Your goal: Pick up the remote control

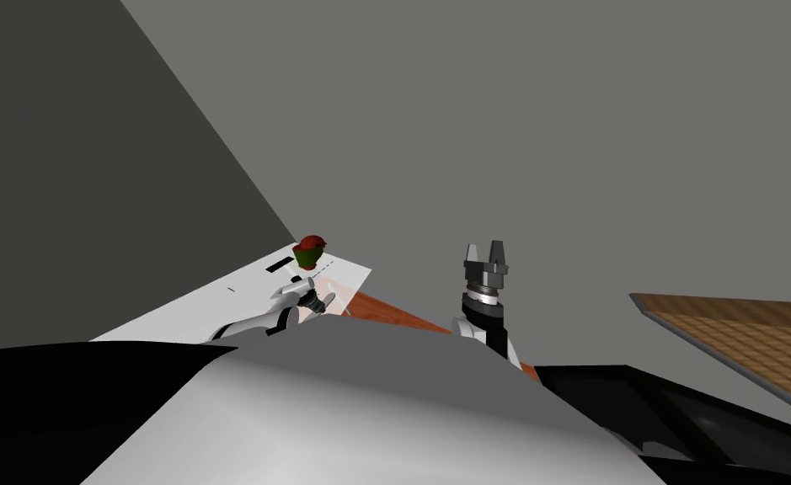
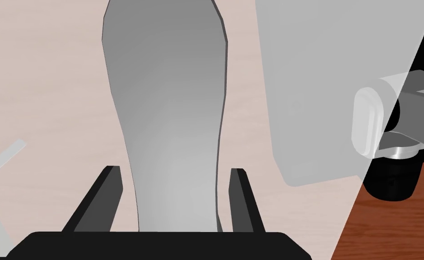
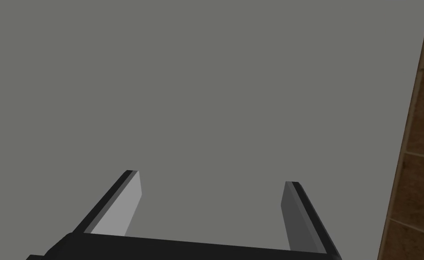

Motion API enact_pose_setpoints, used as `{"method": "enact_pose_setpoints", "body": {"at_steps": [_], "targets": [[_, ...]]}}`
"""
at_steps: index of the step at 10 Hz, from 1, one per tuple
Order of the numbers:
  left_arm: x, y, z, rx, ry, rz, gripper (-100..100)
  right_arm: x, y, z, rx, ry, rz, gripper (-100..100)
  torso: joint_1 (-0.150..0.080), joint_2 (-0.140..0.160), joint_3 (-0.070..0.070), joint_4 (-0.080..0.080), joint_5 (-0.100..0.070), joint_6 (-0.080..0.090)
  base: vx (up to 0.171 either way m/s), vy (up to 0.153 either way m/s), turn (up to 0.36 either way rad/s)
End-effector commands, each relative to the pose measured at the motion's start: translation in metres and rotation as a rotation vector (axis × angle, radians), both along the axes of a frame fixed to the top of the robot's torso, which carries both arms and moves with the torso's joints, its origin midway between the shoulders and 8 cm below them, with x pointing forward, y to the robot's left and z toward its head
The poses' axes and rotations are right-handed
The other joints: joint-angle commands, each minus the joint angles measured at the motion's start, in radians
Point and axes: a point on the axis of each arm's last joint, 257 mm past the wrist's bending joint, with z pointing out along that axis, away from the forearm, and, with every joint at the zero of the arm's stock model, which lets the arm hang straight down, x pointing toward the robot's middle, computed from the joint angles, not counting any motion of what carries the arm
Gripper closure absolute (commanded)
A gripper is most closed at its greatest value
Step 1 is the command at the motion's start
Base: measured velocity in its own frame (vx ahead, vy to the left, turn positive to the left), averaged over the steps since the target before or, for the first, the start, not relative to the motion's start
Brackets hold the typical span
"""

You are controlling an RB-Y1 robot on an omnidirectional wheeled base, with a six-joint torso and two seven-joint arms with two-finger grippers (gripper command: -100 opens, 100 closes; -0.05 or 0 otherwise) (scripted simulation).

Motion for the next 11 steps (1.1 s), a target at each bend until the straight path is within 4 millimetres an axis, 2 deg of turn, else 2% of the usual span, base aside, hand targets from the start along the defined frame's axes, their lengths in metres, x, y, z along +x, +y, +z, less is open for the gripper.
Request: {"method": "enact_pose_setpoints", "body": {"at_steps": [1, 3, 4, 5, 6, 9, 10, 11], "targets": [[0.000, 0.000, 0.000, 0.000, 0.000, 0.000, 100, 0.000, 0.000, 0.000, 0.000, 0.000, 0.000, 0, 0.000, 0.000, 0.000, 0.000, 0.000, 0.000, 0.000, 0.000, 0.000], [0.000, 0.000, 0.000, 0.000, 0.000, -0.001, 100, 0.000, 0.000, 0.000, 0.000, 0.000, 0.000, 0, 0.000, 0.000, 0.000, 0.000, 0.000, 0.000, 0.000, 0.000, 0.000], [0.000, 0.000, 0.000, 0.000, 0.000, -0.001, 0, 0.000, 0.000, 0.000, 0.000, 0.000, 0.000, 0, 0.000, 0.000, 0.000, 0.000, 0.000, 0.000, 0.000, 0.000, 0.000], [-0.003, -0.003, -0.003, 0.004, -0.002, -0.003, 100, 0.000, 0.000, 0.000, 0.000, 0.000, 0.000, 0, 0.000, 0.000, 0.000, 0.000, 0.000, 0.000, 0.007, 0.003, 0.004], [0.002, 0.004, 0.007, 0.004, -0.003, 0.003, 100, 0.000, 0.000, 0.000, 0.000, 0.000, 0.000, 0, 0.000, 0.000, 0.000, -0.001, 0.001, -0.001, -0.021, -0.022, -0.035], [0.008, 0.011, 0.020, 0.005, -0.004, 0.010, 100, 0.000, 0.000, 0.000, 0.000, 0.000, 0.000, 0, -0.001, 0.003, 0.002, 0.000, 0.000, -0.001, -0.047, -0.021, -0.024], [0.007, 0.009, 0.016, 0.006, -0.006, 0.007, 100, 0.000, 0.000, 0.000, 0.000, 0.000, 0.000, 0, -0.001, 0.004, 0.002, 0.000, 0.000, -0.001, -0.020, -0.012, -0.005], [0.007, 0.008, 0.017, 0.005, -0.004, 0.008, 0, 0.000, 0.000, 0.000, 0.000, 0.000, 0.000, 0, -0.001, 0.003, 0.001, 0.000, 0.000, -0.001, 0.000, 0.000, 0.000]]}}
